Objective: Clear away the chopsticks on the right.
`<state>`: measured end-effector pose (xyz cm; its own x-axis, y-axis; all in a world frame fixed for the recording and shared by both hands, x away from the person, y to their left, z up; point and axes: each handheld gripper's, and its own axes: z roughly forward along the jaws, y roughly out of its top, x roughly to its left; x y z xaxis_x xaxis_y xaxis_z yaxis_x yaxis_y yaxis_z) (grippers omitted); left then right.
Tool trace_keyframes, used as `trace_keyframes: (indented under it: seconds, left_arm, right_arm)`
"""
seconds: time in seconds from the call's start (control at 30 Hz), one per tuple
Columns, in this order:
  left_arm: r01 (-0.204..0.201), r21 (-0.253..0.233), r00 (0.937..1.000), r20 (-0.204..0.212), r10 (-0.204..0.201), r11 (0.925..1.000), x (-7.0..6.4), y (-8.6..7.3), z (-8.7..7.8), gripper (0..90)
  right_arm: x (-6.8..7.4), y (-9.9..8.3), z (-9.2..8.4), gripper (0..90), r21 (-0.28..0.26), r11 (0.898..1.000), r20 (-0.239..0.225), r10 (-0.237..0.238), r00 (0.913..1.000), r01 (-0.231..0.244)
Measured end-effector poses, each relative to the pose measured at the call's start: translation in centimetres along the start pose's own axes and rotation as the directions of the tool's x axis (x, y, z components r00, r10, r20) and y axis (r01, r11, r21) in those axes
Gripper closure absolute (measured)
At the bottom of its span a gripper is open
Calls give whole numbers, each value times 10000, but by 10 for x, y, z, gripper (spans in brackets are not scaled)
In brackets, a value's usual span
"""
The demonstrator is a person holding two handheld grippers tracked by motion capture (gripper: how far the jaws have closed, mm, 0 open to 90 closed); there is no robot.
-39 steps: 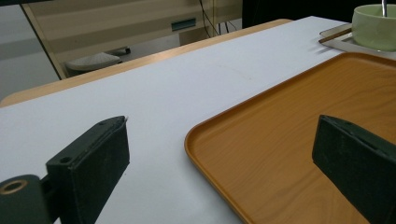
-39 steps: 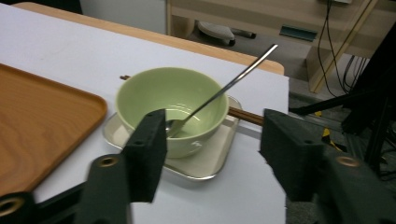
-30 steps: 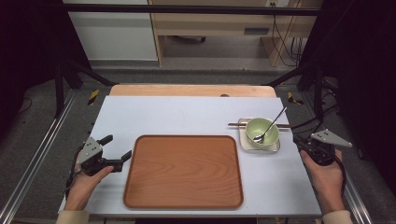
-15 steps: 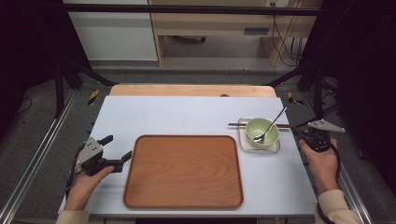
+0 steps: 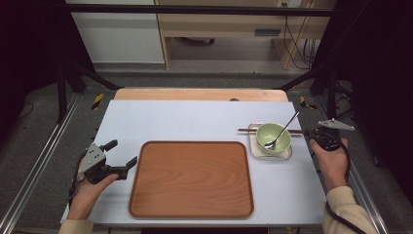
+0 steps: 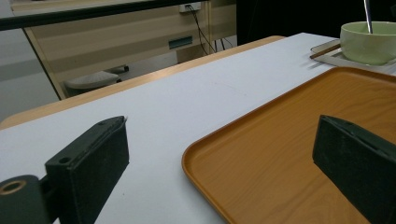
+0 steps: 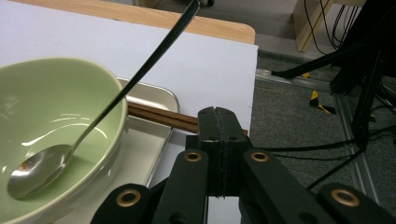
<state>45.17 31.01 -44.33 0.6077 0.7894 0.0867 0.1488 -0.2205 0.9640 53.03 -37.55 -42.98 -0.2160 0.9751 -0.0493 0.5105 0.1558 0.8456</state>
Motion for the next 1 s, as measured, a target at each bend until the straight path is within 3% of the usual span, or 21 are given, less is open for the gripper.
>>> trace_keyframes:
  seconds: [0.17, 0.4, 0.7, 1.0]
  left_arm:
    - [-57, 74, 10000, 80, 57, 10000, -2, 0, 2, 34]
    - [-171, 476, 9997, 153, 164, 9987, -3, -2, 4, 35]
    - [-143, 410, 9996, 230, 134, 9991, -3, -2, 4, 34]
    - [-110, 390, 9997, 217, 102, 9992, -1, -4, 3, 34]
  right_arm:
    - [-3, -1, 7, 900, -45, 9997, 67, 256, 9997, -255]
    - [-5, 2, 27, 900, 19, 9998, 81, 176, 9998, -176]
    - [-15, 0, 57, 900, 198, 9986, 307, 485, 9983, -491]
    - [-16, 2, 72, 900, 474, 9978, 183, 463, 9988, -471]
